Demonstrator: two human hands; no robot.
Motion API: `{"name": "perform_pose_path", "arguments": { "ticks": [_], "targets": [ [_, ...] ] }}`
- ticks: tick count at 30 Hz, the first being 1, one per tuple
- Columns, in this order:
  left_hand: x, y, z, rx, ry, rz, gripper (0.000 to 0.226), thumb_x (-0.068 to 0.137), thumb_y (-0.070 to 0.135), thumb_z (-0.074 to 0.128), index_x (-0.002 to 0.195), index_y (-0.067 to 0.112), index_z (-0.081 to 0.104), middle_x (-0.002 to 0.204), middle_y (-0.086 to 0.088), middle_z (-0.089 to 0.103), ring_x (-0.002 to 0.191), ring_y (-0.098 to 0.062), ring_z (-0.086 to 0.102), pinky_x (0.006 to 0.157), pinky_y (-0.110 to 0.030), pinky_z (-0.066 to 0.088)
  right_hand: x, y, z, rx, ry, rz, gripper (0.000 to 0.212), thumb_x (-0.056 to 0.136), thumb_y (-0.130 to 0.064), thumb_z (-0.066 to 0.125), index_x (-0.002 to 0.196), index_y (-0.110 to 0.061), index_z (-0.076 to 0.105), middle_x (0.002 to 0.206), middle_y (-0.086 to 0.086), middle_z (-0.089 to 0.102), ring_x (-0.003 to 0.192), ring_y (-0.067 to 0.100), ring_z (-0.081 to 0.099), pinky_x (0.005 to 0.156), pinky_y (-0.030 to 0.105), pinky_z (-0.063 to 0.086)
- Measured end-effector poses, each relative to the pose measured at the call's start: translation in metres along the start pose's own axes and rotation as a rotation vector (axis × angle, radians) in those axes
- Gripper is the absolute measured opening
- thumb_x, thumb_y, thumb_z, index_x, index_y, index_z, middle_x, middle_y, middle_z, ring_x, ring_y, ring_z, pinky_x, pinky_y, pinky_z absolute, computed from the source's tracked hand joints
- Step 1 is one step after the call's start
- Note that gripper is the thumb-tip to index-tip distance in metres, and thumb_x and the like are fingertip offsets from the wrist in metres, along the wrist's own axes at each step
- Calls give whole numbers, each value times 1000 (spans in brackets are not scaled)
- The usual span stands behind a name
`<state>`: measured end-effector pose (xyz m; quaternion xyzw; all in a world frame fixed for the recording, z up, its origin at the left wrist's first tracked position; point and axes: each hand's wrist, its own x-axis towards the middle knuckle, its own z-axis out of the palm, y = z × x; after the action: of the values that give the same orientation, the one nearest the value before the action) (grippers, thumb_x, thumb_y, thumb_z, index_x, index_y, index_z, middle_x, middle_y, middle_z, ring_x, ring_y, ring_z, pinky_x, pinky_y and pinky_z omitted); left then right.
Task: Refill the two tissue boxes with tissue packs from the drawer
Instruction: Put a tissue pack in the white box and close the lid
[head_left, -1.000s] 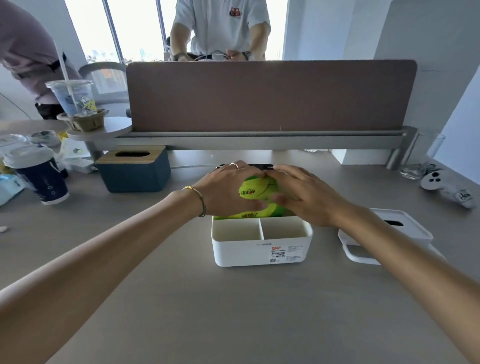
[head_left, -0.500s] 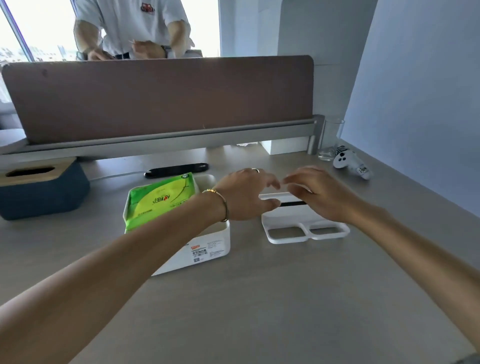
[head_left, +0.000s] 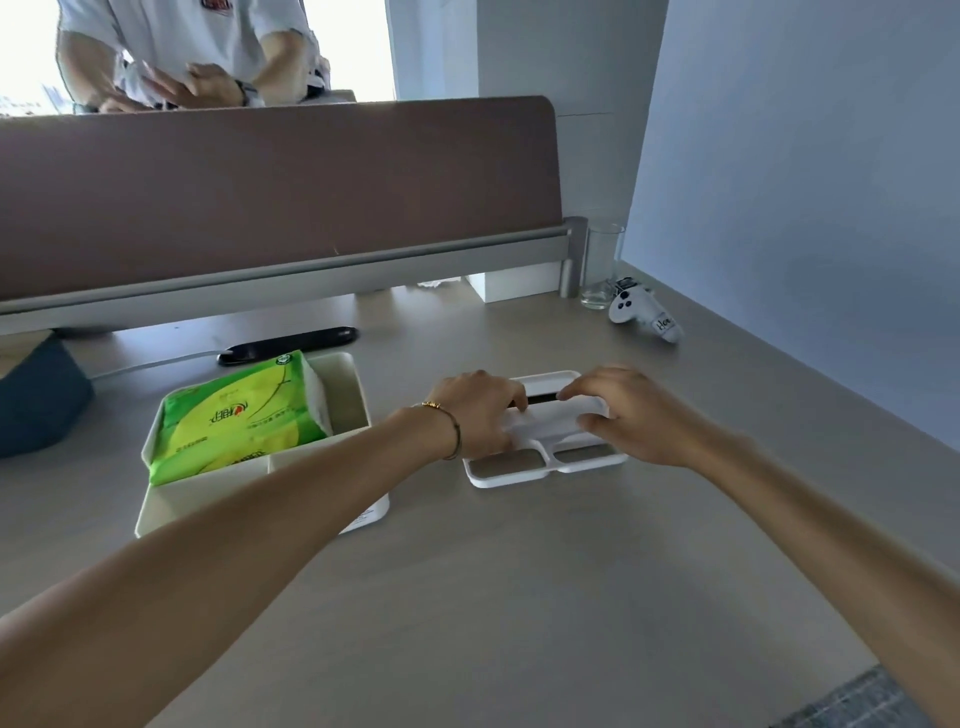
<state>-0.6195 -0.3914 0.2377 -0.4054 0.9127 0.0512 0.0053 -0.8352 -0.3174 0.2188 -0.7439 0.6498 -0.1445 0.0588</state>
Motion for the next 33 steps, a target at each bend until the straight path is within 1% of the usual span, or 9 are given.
{"name": "perform_pose_path", "arguments": {
  "ticks": [3,7,12,14,17,20,23,27,33],
  "targets": [
    [0,1,-3,-32,23,1,49,81,38,73,129,35,60,121,3,69,107,-25,64,90,-37,51,-3,0,0,17,2,12,44,84,-37,62,128,-35,60,123,-7,64,117,16,54,97,42,47],
    [-4,0,-12,-16,69,9,44,78,40,73,120,37,61,114,5,72,100,-24,65,86,-35,50,-5,-5,0,31,3,-8,54,80,-33,72,130,-41,54,125,-8,62,121,17,51,98,42,45],
    [-18,-9,-36,-13,134,11,42,76,38,76,115,38,60,112,6,71,96,-23,65,79,-32,46,0,-15,-5,24,60,-55,63,83,-38,75,141,-34,51,140,-7,56,133,17,46,109,34,37],
    [-27,-15,-48,-6,169,8,42,77,39,76,116,39,59,113,8,70,98,-22,65,78,-31,43,5,-24,-8,29,84,-86,62,83,-38,75,141,-33,52,140,-7,57,133,16,45,109,30,34],
    [-46,-29,-66,-3,223,-5,42,78,39,76,116,39,59,114,8,70,100,-21,65,84,-35,50,14,-45,-15,31,113,-139,61,84,-36,74,141,-34,52,141,-9,56,133,14,43,107,23,30],
    [-68,-46,-80,3,275,-25,41,79,38,77,117,39,60,114,7,70,99,-19,65,82,-34,51,26,-71,-21,48,136,-190,61,85,-35,73,142,-36,51,144,-11,53,136,12,41,107,21,27],
    [-92,-66,-90,21,310,-62,42,78,35,77,117,38,60,115,8,70,99,-19,66,75,-30,44,39,-100,-26,46,134,-265,59,86,-38,72,141,-39,50,140,-15,54,135,11,41,110,28,33],
    [-124,-92,-101,13,332,-123,43,76,32,76,116,39,62,112,8,71,96,-22,66,80,-35,53,53,-141,-33,30,144,-393,52,88,-40,70,137,-35,55,133,-13,58,127,13,44,108,39,39],
    [-173,-134,-101,8,350,-221,41,76,36,78,112,44,61,107,17,69,90,-15,63,77,-33,51,74,-193,-23,9,162,-510,52,86,-42,71,136,-33,58,132,-9,61,128,15,47,110,37,37]
  ]
}}
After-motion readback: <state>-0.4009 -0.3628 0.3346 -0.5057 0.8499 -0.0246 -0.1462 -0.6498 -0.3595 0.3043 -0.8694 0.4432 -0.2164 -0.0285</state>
